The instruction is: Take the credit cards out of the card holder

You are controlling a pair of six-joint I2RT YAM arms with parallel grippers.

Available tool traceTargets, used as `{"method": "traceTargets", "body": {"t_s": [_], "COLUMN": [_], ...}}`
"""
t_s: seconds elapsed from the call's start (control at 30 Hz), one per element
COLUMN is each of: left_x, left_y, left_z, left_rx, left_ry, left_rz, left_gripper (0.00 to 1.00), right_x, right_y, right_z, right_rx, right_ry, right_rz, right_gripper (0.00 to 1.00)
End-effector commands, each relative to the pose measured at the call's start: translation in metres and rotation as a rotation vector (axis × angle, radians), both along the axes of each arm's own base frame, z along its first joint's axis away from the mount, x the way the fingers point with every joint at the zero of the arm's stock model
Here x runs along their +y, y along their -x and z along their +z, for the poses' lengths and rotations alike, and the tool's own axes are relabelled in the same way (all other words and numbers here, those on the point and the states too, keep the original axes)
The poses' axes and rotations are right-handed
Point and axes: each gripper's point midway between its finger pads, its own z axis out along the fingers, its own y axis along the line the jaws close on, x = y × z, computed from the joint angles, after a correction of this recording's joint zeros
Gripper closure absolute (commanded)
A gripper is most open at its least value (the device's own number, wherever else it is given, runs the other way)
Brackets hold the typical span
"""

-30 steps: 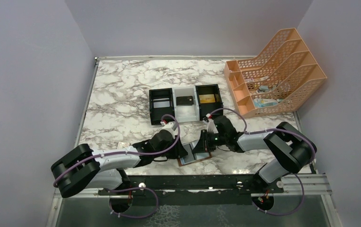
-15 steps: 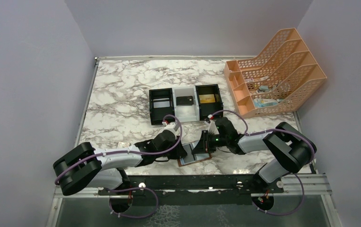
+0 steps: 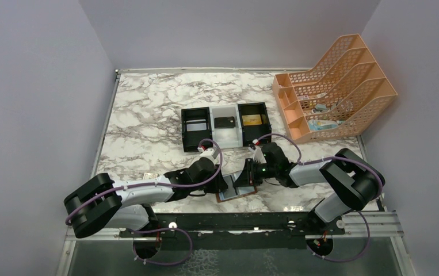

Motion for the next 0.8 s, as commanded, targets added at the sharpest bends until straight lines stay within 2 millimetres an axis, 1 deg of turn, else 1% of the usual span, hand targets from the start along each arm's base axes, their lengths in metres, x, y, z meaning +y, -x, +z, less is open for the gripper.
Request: {"method": "traceTargets", "body": {"t_s": [0.0,0.13,0.27,0.5,0.6,0.77], "left_x": [0.019,0.023,0.022,0.024,0.026,0.012], "left_y": [0.004,0.006,0.006,0.011,0.011,0.005], "left_z": [-0.016,-0.018,-0.018,-0.025,-0.021,-0.009], "left_rx": [0.014,0.018,0.021,0.046,0.048,0.015], "left_ry": [-0.111,-0.124,-0.121,-0.152,-0.191,-0.145], "left_rz": [0.012,0.015,0.016,0.003,0.005,-0.014], "left_gripper": [0.7,0.7,0.7,0.7,0.7,0.71], "right_x": [-0.009,-0.007,-0.006,-0.005,-0.005,-0.005], "right_y": [0.01,0.01,0.011,0.013,0.013,0.012], "right_z": [-0.016,-0.014,-0.013,-0.012,-0.011,-0.01], "right_rx": [0.04,0.041,0.043,0.044,0.044,0.041], "right_ry": [0.061,0.051,0.044,0.034,0.033,0.033], "right_rz": [0.016,0.02,0.03,0.04,0.042,0.039], "right_gripper": [0.81,0.81,0.81,0.8,0.8,0.8]}}
